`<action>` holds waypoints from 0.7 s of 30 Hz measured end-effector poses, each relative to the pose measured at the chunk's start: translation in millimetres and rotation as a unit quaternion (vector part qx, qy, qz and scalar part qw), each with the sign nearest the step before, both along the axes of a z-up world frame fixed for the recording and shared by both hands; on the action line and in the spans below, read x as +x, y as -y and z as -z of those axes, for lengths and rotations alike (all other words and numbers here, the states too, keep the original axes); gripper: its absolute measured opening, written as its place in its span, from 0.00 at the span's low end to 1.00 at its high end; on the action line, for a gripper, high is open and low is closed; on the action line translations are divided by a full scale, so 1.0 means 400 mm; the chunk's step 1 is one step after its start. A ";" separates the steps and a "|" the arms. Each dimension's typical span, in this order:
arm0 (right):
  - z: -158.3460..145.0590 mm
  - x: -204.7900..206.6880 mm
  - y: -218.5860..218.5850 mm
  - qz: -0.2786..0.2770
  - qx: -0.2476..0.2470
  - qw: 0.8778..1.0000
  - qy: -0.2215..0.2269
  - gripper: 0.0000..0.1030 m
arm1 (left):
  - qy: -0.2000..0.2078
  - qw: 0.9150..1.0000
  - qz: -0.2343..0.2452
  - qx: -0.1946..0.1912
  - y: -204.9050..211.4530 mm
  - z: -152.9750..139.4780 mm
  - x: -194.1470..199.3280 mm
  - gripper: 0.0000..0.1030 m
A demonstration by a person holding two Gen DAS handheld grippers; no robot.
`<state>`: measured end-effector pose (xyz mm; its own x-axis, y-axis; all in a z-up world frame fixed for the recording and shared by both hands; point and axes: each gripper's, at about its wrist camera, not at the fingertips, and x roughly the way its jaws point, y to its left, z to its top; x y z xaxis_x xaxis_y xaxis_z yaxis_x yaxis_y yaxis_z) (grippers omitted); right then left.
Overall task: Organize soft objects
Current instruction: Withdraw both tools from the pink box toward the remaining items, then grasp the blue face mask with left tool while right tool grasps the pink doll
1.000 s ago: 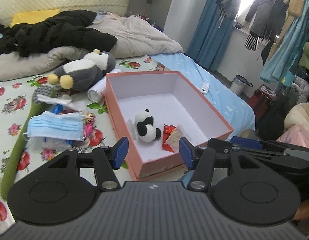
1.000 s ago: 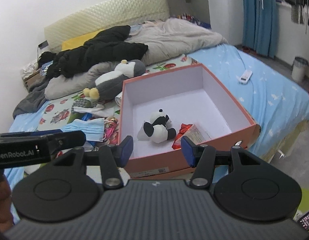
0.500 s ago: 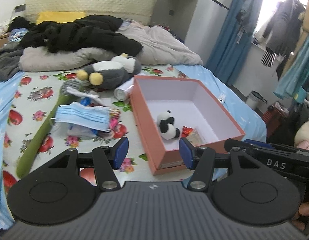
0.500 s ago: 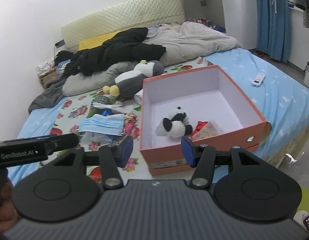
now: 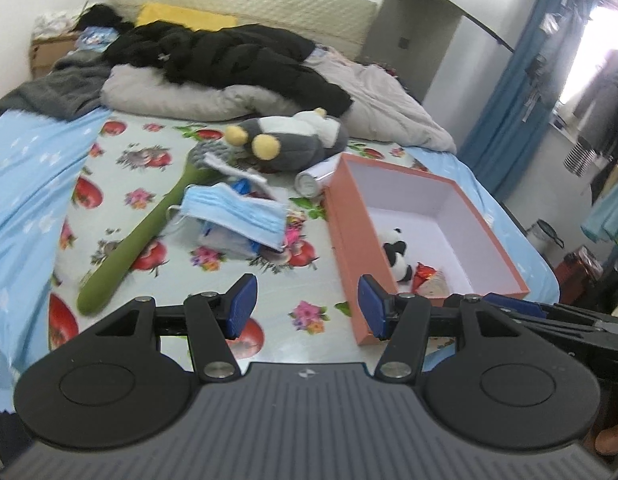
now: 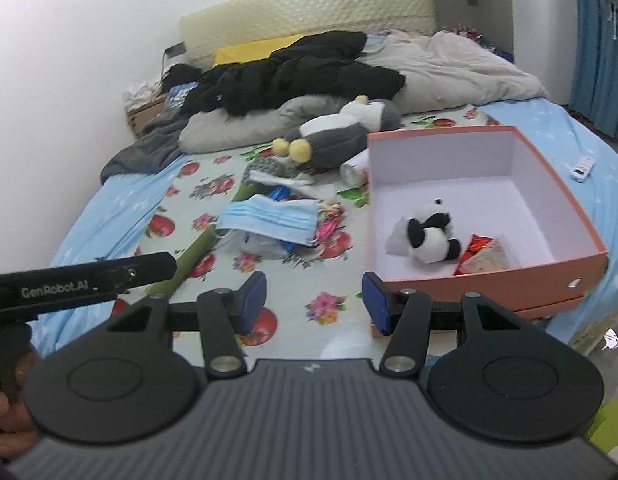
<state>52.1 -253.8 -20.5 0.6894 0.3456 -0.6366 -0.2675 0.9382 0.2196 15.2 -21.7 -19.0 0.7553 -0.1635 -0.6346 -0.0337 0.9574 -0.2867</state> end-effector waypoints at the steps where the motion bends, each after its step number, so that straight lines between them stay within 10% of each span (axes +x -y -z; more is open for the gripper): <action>1: 0.003 0.003 -0.011 -0.002 -0.001 1.000 -0.004 0.54 | -0.002 1.000 -0.004 -0.004 -0.009 0.005 -0.001 0.60; 21: 0.069 0.265 -0.163 -0.014 -0.004 0.998 -0.059 0.54 | -0.057 0.995 -0.041 -0.074 -0.156 0.155 0.233 0.60</action>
<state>158.2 -188.7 -47.9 0.5991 0.3584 -0.7160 -0.2671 0.9325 0.2433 108.4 40.9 -81.1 0.6950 -0.2027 -0.6898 -0.1492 0.8979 -0.4142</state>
